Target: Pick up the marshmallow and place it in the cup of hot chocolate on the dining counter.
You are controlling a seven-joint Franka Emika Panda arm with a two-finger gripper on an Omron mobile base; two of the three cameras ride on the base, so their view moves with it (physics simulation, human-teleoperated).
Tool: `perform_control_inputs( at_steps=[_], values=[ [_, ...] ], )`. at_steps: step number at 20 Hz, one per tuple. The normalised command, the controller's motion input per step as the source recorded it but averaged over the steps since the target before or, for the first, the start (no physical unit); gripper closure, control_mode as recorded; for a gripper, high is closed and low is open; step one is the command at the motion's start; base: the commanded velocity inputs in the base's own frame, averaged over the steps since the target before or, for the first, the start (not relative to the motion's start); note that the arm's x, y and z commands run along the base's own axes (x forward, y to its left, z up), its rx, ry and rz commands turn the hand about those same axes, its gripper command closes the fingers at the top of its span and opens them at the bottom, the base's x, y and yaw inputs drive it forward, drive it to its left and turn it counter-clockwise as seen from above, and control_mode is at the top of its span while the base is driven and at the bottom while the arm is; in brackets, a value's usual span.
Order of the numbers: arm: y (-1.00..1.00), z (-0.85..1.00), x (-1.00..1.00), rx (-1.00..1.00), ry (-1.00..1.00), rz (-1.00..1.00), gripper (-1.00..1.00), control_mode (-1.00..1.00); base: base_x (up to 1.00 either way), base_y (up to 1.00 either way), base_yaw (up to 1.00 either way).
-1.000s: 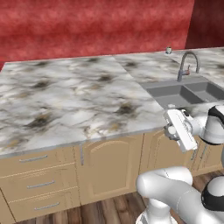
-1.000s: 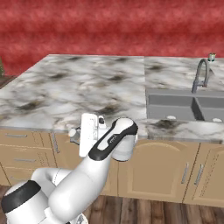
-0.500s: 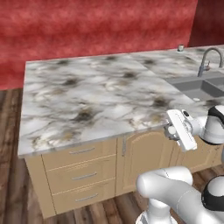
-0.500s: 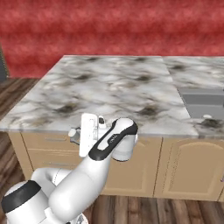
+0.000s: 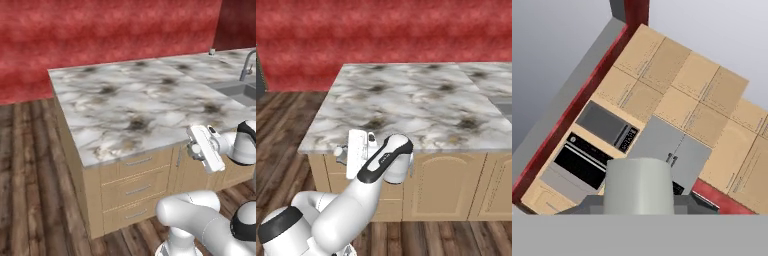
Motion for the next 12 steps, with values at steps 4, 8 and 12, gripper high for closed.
perform_control_inputs(
  at_steps=[4,8,12],
  values=[
    [0.0,0.0,0.0,0.0,0.0,0.0,1.0,1.0,0.0,1.0,-0.26],
    [0.0,0.0,0.0,0.0,0.0,0.0,1.0,1.0,0.0,1.0,-0.25],
    [0.0,0.0,0.0,0.0,0.0,0.0,1.0,1.0,0.14,1.0,-0.24]
  ],
)
